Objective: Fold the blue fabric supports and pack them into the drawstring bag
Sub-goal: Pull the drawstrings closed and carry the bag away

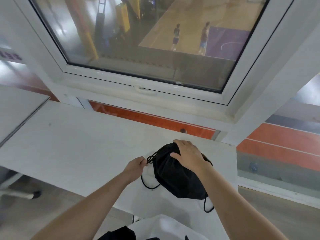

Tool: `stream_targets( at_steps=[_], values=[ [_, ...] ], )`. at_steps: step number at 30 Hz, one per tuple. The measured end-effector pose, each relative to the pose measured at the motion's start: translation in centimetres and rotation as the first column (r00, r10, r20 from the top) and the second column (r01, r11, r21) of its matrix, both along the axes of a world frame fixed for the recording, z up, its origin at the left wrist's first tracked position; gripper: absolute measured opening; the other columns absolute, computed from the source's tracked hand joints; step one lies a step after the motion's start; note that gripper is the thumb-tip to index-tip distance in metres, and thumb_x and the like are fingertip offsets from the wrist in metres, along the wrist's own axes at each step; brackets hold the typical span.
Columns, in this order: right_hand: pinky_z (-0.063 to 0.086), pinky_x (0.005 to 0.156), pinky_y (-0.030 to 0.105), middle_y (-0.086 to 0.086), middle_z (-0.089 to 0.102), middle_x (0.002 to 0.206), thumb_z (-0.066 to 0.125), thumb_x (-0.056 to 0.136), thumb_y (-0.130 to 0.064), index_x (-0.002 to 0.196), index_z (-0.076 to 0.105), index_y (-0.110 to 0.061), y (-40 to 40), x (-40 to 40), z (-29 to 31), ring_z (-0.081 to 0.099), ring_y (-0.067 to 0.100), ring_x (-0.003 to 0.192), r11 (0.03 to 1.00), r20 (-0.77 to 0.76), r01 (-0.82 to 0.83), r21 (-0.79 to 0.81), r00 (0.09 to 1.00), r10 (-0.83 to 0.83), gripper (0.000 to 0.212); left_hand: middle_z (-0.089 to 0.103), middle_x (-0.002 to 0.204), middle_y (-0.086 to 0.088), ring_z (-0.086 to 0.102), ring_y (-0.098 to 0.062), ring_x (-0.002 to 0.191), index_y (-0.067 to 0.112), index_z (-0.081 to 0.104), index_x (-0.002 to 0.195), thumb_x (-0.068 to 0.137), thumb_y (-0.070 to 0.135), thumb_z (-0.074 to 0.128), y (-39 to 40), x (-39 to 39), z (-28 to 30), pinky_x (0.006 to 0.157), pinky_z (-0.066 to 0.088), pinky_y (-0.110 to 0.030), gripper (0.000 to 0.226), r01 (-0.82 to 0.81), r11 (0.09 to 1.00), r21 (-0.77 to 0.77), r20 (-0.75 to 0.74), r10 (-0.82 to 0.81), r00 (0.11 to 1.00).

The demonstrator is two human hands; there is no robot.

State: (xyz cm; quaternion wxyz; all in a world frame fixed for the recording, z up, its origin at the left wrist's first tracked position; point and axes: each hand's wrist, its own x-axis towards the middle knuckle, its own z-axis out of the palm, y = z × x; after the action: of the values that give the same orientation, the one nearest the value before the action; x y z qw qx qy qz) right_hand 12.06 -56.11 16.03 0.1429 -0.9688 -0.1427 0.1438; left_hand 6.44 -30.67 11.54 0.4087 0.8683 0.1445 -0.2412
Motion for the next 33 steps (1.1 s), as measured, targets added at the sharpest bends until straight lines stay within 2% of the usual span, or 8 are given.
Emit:
stream_targets(
  at_steps=[3, 6, 8, 11, 14, 22, 29, 33],
  values=[
    [0.042, 0.110, 0.043, 0.008, 0.051, 0.147, 0.058, 0.101, -0.044, 0.153, 0.034, -0.021, 0.3, -0.6, -1.0, 0.048, 0.029, 0.133, 0.998, 0.014, -0.001, -0.066, 1.000, 0.002, 0.062, 0.061, 0.072, 0.001, 0.058, -0.025, 0.061, 0.017, 0.063, 0.094, 0.105, 0.026, 0.040, -0.2, -0.8, -0.1, 0.057, 0.048, -0.033, 0.027, 0.015, 0.998, 0.055, 0.052, -0.017, 0.999],
    [0.042, 0.109, 0.042, 0.011, 0.052, 0.143, 0.062, 0.099, -0.044, 0.153, 0.034, -0.017, -0.3, -1.1, -1.5, 0.048, 0.031, 0.130, 0.995, 0.014, -0.019, -0.098, 1.000, 0.020, 0.066, 0.071, 0.090, -0.002, 0.068, -0.029, 0.086, 0.023, 0.066, 0.108, 0.106, 0.032, 0.042, -1.1, -1.5, -0.7, 0.079, 0.056, -0.039, 0.026, 0.020, 0.996, 0.085, 0.069, -0.026, 0.997],
    [0.042, 0.109, 0.042, 0.011, 0.053, 0.142, 0.064, 0.097, -0.046, 0.152, 0.035, -0.016, -1.0, -1.6, -1.8, 0.049, 0.031, 0.129, 0.992, -0.004, -0.054, -0.111, 0.999, 0.054, 0.069, 0.070, 0.107, -0.002, 0.066, -0.023, 0.099, 0.025, 0.065, 0.122, 0.106, 0.035, 0.040, -2.3, -2.3, -1.0, 0.088, 0.054, -0.039, 0.031, 0.026, 0.993, 0.114, 0.062, -0.033, 0.997],
    [0.042, 0.108, 0.044, 0.009, 0.056, 0.139, 0.067, 0.093, -0.050, 0.148, 0.041, -0.016, -2.7, -2.6, -1.9, 0.051, 0.031, 0.127, 0.975, -0.022, -0.130, -0.181, 0.991, 0.129, 0.070, 0.059, 0.129, -0.005, 0.060, -0.022, 0.113, 0.025, 0.055, 0.140, 0.107, 0.037, 0.039, -4.3, -3.8, -1.1, 0.087, 0.045, -0.030, 0.039, 0.023, 0.986, 0.164, 0.056, -0.033, 0.998],
    [0.042, 0.106, 0.043, 0.007, 0.058, 0.136, 0.062, 0.096, -0.049, 0.143, 0.046, -0.017, -4.0, -3.6, -2.2, 0.051, 0.030, 0.126, 0.963, -0.008, -0.172, -0.206, 0.985, 0.174, 0.059, 0.053, 0.140, -0.006, 0.059, -0.023, 0.119, 0.024, 0.047, 0.147, 0.107, 0.037, 0.040, -5.1, -5.8, -1.0, 0.093, 0.045, -0.031, 0.043, -0.005, 0.974, 0.227, 0.066, -0.010, 0.998],
    [0.039, 0.113, 0.037, 0.005, 0.049, 0.145, 0.049, 0.106, -0.042, 0.151, 0.040, -0.015, -2.3, -5.4, 3.1, 0.045, 0.025, 0.133, 0.948, 0.075, -0.308, 0.081, 0.950, 0.302, 0.053, 0.047, 0.152, 0.003, 0.052, -0.023, 0.133, 0.026, 0.045, 0.148, 0.105, 0.048, 0.038, -4.5, -10.5, 3.4, 0.101, 0.048, -0.043, 0.048, -0.218, 0.879, 0.423, 0.214, 0.136, 0.967],
    [0.034, 0.116, 0.033, 0.002, 0.047, 0.146, 0.047, 0.108, -0.034, 0.151, 0.041, -0.017, 4.6, -7.2, 11.7, 0.040, 0.020, 0.136, 0.821, 0.220, -0.501, 0.273, 0.864, 0.454, 0.047, 0.044, 0.156, 0.002, 0.049, -0.024, 0.137, 0.026, 0.041, 0.152, 0.105, 0.053, 0.037, 2.3, -14.8, 8.4, 0.106, 0.046, -0.046, 0.055, -0.439, 0.789, 0.429, 0.362, 0.295, 0.884],
    [0.037, 0.113, 0.032, -0.002, 0.049, 0.142, 0.047, 0.107, -0.035, 0.149, 0.043, -0.019, 10.8, -9.2, 14.4, 0.043, 0.017, 0.132, 0.733, 0.286, -0.603, 0.314, 0.797, 0.533, 0.045, 0.044, 0.155, 0.008, 0.052, -0.020, 0.133, 0.030, 0.041, 0.150, 0.103, 0.057, 0.035, 7.5, -19.6, 10.4, 0.099, 0.050, -0.044, 0.054, -0.518, 0.713, 0.471, 0.404, 0.348, 0.846]
  ],
)
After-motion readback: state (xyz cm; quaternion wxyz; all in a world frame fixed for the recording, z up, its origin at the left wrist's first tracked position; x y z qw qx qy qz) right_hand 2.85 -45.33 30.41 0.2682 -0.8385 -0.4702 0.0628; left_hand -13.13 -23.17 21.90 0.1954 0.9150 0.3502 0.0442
